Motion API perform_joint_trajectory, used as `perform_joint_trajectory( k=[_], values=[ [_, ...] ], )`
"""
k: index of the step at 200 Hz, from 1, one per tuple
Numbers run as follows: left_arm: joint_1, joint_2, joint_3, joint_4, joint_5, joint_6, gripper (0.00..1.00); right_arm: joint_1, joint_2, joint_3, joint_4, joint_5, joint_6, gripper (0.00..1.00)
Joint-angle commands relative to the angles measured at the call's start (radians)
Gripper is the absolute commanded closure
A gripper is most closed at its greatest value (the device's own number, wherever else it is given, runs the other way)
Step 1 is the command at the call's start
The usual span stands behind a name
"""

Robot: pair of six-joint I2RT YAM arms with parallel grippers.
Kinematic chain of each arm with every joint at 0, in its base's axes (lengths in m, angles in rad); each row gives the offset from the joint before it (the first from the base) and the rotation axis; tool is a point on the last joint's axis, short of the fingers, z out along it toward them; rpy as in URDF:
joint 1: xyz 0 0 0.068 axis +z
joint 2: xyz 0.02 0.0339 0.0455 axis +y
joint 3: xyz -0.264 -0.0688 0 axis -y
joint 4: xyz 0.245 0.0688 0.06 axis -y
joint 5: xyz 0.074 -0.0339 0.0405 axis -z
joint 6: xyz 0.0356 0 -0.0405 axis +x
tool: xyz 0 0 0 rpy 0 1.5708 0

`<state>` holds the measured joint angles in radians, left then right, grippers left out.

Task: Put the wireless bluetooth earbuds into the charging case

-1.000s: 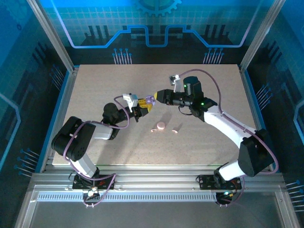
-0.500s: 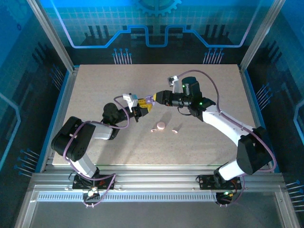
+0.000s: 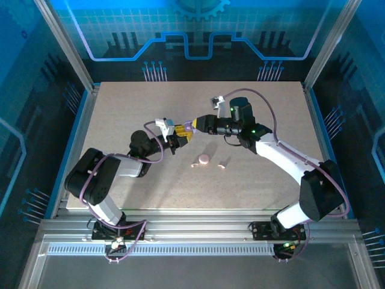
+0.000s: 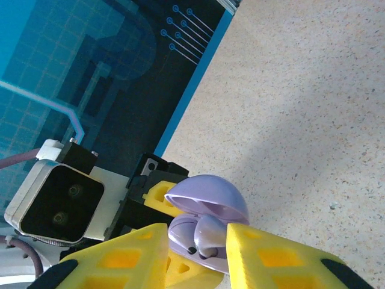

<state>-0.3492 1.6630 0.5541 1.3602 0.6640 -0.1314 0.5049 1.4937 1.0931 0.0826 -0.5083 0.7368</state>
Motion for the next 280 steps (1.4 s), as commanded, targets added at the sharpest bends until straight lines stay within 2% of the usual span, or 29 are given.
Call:
perform_joint_trajectory(
  k=[1, 53, 68, 79, 118, 157, 181, 214, 254, 280],
  values=[
    [-0.004, -0.019, 0.023, 0.041, 0.026, 0.012, 0.89, 0.009, 0.005, 0.018, 0.019, -0.033, 0.0, 0.69],
    [-0.004, -0.019, 0.023, 0.041, 0.03, 0.013, 0.89, 0.009, -0.031, 0.009, -0.026, -0.011, -0.035, 0.7],
    [-0.003, -0.021, 0.024, 0.041, 0.04, 0.01, 0.89, 0.005, -0.064, 0.0, -0.036, 0.018, -0.071, 0.59],
    [-0.003, -0.027, 0.024, 0.041, 0.047, 0.003, 0.89, -0.002, -0.087, -0.004, -0.052, 0.028, -0.107, 0.56],
    [-0.004, -0.063, 0.025, 0.04, 0.091, -0.02, 0.89, -0.036, -0.069, 0.045, -0.127, -0.052, -0.188, 0.38],
    [-0.005, -0.081, 0.035, 0.041, 0.125, -0.042, 0.89, -0.035, 0.014, 0.124, -0.139, -0.139, -0.211, 0.32],
    [-0.005, -0.081, 0.04, 0.041, 0.133, -0.054, 0.89, -0.033, 0.049, 0.164, -0.12, -0.218, -0.213, 0.34],
    [-0.005, -0.076, 0.04, 0.043, 0.121, -0.062, 0.89, -0.028, 0.042, 0.154, -0.103, -0.31, -0.233, 0.46],
    [-0.004, -0.066, 0.04, 0.043, 0.096, -0.063, 0.89, -0.036, -0.027, 0.108, -0.09, -0.328, -0.271, 0.57],
    [-0.004, -0.054, 0.041, 0.042, 0.085, -0.073, 0.89, -0.051, -0.068, 0.069, -0.067, -0.328, -0.268, 0.61]
  ],
)
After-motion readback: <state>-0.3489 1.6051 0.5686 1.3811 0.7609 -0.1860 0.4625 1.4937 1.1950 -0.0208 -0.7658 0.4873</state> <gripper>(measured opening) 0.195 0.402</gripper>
